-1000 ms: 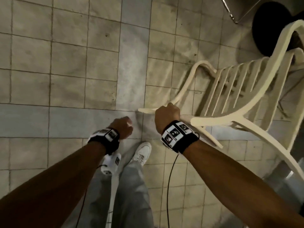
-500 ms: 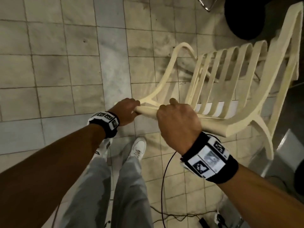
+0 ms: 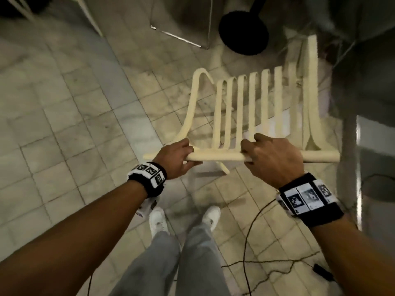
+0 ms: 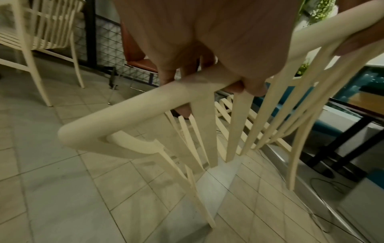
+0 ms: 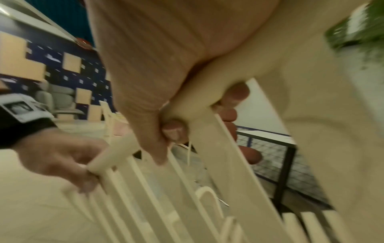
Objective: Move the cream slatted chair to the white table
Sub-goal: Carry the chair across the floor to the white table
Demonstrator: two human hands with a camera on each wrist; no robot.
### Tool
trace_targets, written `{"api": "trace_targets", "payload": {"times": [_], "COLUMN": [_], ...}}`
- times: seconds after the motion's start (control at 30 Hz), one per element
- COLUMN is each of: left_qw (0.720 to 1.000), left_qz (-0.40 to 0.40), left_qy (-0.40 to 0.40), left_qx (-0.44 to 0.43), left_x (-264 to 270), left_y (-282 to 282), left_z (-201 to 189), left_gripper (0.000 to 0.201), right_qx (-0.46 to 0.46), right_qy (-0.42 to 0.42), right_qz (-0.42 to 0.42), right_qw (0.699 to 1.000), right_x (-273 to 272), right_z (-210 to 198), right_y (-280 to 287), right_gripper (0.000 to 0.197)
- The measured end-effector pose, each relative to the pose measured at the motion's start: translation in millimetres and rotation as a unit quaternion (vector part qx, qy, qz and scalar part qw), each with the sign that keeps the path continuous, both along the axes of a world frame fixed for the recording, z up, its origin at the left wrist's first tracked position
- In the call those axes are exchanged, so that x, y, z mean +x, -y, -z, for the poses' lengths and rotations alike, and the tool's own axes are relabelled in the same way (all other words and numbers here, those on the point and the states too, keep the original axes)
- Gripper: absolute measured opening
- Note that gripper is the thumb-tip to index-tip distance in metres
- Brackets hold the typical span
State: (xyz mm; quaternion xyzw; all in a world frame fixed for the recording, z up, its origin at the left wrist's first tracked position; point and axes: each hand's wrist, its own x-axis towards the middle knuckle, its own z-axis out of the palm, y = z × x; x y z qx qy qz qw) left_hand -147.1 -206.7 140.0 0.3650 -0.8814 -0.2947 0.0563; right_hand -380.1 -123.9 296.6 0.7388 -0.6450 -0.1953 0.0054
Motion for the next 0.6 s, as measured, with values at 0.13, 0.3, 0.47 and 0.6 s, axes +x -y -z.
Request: {"api": "trace_targets", "payload": {"times": [0.13, 0.3, 0.47, 0.6], "left_qw": [0.996, 0.992, 0.982, 0.967], "left_qz": [0.04, 0.046, 0.084, 0.138], "left_qy": [0.016, 0.016, 0.035, 0.085], "left_qx": [-0.072, -0.114, -0.165, -0.198], "left_x": [-40.5, -84.2, -115.9, -136.3], "left_y": [-27.5, -50.3, -60.0, -64.3], "left_z": [-27.5, -57.3, -80.7, -90.6], "left_gripper": [0.052, 0.049, 0.049, 0.051], "right_qx": [-0.01, -0.02, -0.098, -0.134], "right_qy": [0.031, 0.07, 0.171, 0.248], "right_qz": [0.047, 0.074, 0.119, 0.153], "right_qw": [0.998, 0.995, 0.973, 0.947], "right_x": [-55.9, -115.1, -147.5, -155.1], "right_z": [-13.7, -16.0, 6.8, 47.2], "right_y": [-39.7, -84.5, -129.8, -161.8], "right_gripper": [0.027, 0.025, 0.018, 0.014]}}
